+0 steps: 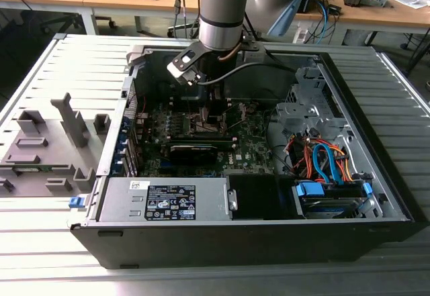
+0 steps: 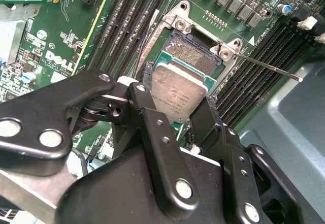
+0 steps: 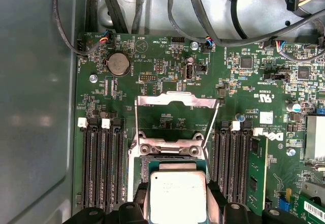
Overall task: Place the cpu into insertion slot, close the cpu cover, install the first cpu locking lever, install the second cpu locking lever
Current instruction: 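Place the cpu into insertion slot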
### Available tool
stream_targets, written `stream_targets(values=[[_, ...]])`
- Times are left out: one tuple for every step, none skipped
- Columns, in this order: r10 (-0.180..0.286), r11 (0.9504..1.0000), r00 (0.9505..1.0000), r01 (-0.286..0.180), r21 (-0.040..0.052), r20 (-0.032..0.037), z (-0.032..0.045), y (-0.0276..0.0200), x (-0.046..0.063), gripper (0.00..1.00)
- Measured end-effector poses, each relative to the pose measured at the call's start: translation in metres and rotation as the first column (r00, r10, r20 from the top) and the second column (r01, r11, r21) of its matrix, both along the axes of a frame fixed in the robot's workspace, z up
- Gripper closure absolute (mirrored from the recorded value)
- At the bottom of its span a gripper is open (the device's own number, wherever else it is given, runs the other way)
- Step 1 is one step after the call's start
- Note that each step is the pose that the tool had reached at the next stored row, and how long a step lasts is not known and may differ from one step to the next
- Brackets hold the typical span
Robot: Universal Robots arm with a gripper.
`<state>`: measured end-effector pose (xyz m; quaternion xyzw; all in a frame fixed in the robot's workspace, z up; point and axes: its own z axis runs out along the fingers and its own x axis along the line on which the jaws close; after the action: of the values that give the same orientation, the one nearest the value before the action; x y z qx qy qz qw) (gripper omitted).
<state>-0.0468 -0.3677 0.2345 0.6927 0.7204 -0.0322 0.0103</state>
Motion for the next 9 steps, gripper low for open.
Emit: stream_targets(values=[[0.0,1.0,1.0,0.0,0.0001,0.0001,-0.0002,0.0,0.0,0.46],[0.0,1.0,1.0,0.0,0.0002,0.0002,-0.0004,0.0,0.0,0.46],[0.0,1.0,1.0,0.0,0.0002,0.0001,-0.0007,0.0,0.0,0.46],[0.0,1.0,1.0,0.0,0.0001,0.0001,-0.0009,0.0,0.0,0.46],[0.0,1.0,1.0,0.0,0.0001,0.0001,-0.0012,0.0,0.0,0.46],[0.0,1.0,1.0,0.0,0.0001,0.0,-0.0014,0.0,0.0,0.46],[0.0,1.0,1.0,0.0,0.0002,0.0001,-0.0019,0.0,0.0,0.46],[0.0,1.0,1.0,0.0,0.0002,0.0001,-0.0024,0.0,0.0,0.46],[0.0,1.0,1.0,0.0,0.0002,0.0001,-0.0025,0.0,0.0,0.46]])
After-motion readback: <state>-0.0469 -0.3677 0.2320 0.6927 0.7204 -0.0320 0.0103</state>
